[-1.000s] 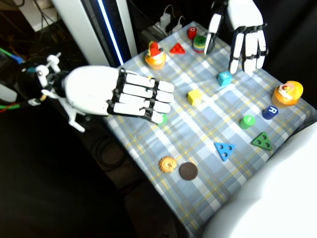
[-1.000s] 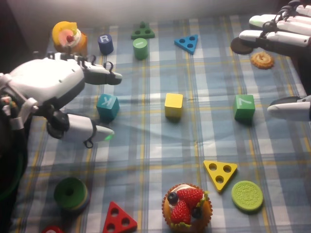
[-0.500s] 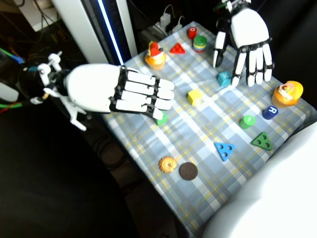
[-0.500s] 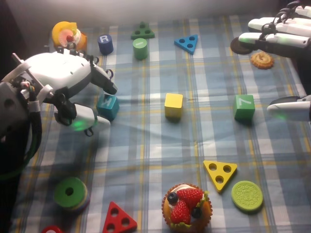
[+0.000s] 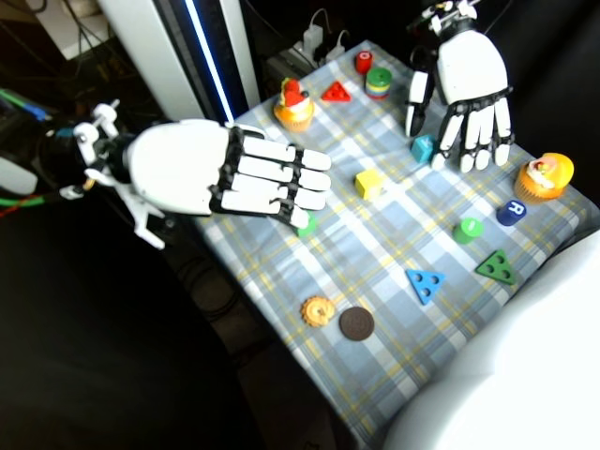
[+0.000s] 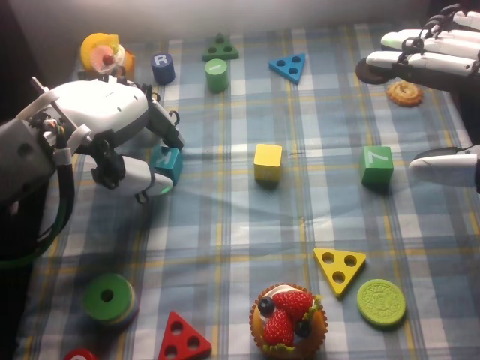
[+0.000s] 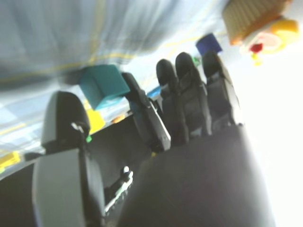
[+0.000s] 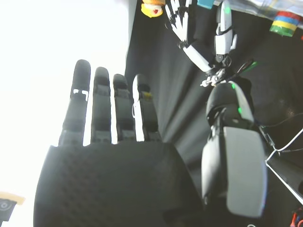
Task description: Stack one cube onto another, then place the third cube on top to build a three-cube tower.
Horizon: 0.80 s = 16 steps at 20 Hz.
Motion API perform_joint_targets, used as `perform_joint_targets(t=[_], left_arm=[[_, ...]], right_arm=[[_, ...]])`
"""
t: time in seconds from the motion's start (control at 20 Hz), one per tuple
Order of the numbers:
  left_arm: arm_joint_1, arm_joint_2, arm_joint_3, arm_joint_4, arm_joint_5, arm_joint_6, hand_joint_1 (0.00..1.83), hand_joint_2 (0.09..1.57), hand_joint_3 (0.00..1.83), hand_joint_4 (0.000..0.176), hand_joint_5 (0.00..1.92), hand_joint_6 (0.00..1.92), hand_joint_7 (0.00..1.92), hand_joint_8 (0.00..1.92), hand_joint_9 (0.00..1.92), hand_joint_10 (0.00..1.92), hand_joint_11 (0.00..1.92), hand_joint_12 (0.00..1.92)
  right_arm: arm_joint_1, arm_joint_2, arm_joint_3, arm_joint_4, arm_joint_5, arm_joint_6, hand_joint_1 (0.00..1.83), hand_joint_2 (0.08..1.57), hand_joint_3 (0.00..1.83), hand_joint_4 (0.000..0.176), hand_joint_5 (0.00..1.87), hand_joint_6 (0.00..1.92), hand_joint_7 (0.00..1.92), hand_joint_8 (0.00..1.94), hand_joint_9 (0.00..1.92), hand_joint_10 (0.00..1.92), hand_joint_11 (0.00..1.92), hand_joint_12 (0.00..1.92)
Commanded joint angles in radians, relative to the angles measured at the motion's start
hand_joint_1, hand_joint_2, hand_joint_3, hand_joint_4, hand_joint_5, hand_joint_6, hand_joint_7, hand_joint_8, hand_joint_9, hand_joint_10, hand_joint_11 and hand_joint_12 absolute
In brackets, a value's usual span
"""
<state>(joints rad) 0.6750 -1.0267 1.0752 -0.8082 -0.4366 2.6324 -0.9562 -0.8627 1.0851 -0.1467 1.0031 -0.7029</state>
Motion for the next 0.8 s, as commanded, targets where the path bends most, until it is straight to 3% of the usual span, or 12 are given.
perform_joint_targets(t=[0.0,0.05,0.1,0.15,0.35,0.45,0.5,0.55,0.65,0.75], left_arm=[[-0.015,-0.005,0.010,0.020,-0.082,0.003,0.97,1.15,0.00,0.169,0.91,0.85,0.58,0.00,0.46,0.00,0.13,0.34],[-0.015,-0.006,0.011,0.018,-0.081,0.003,0.97,1.15,0.00,0.169,0.91,0.85,0.58,0.00,0.46,0.00,0.13,0.34],[-0.015,-0.007,0.012,0.018,-0.081,0.003,0.97,1.16,0.00,0.175,0.87,1.09,0.59,0.00,0.47,0.00,0.11,0.35],[-0.016,-0.007,0.012,0.018,-0.081,0.003,0.97,1.16,0.00,0.176,0.87,1.13,0.60,0.00,0.48,0.01,0.11,0.35],[-0.016,-0.008,0.014,0.004,-0.083,0.003,1.00,1.14,0.00,0.176,0.92,1.07,0.64,0.00,0.56,0.00,0.10,0.50],[-0.016,-0.009,0.008,-0.001,-0.096,0.003,1.01,1.15,0.00,0.143,0.91,1.08,0.66,0.00,0.55,0.00,0.08,0.52],[-0.016,-0.008,0.002,0.005,-0.103,-0.006,1.00,1.15,0.00,0.141,0.90,1.10,0.66,0.00,0.55,0.00,0.07,0.52],[-0.017,-0.007,-0.008,0.025,-0.116,-0.034,1.02,1.14,0.00,0.115,0.92,1.08,0.68,0.00,0.55,0.00,0.08,0.53],[-0.025,-0.001,-0.028,0.099,-0.143,-0.124,1.04,1.12,0.00,0.112,0.96,1.00,0.69,0.00,0.54,0.00,0.10,0.51],[-0.052,-0.001,-0.043,0.167,-0.156,-0.178,1.04,1.12,0.00,0.116,0.98,0.98,0.68,0.00,0.51,0.00,0.13,0.40]], right_arm=[[0.008,-0.002,0.003,0.027,0.117,0.009,0.27,1.14,0.00,0.044,0.22,0.00,0.18,0.00,0.22,0.00,0.00,0.97],[0.008,-0.002,0.003,0.027,0.117,0.009,0.27,1.14,0.00,0.044,0.22,0.00,0.18,0.00,0.22,0.00,0.00,0.97],[0.008,-0.002,0.003,0.027,0.117,0.010,0.26,1.15,0.00,0.043,0.23,0.00,0.19,0.00,0.23,0.01,0.00,1.00],[0.007,-0.002,0.003,0.027,0.117,0.011,0.24,1.15,0.00,0.048,0.23,0.00,0.19,0.00,0.24,0.01,0.00,1.02],[0.004,-0.002,0.003,0.027,0.115,0.015,0.23,1.15,0.00,0.039,0.24,0.00,0.20,0.00,0.26,0.01,0.00,1.08],[0.002,-0.002,0.003,0.027,0.115,0.017,0.23,1.16,0.00,0.036,0.24,0.00,0.20,0.00,0.26,0.00,0.00,1.09],[0.002,-0.002,0.003,0.027,0.115,0.017,0.23,1.16,0.00,0.042,0.24,0.00,0.20,0.00,0.26,0.00,0.00,1.09],[0.002,-0.002,0.003,0.027,0.115,0.017,0.22,1.17,0.00,0.040,0.24,0.00,0.20,0.00,0.26,0.00,0.00,1.09],[0.002,-0.002,0.003,0.027,0.115,0.018,0.23,1.17,0.00,0.026,0.25,0.00,0.21,0.00,0.25,0.00,0.00,1.09],[0.002,-0.002,0.003,0.027,0.116,0.018,0.21,1.17,0.00,0.041,0.24,0.00,0.21,0.00,0.25,0.00,0.00,1.08]])
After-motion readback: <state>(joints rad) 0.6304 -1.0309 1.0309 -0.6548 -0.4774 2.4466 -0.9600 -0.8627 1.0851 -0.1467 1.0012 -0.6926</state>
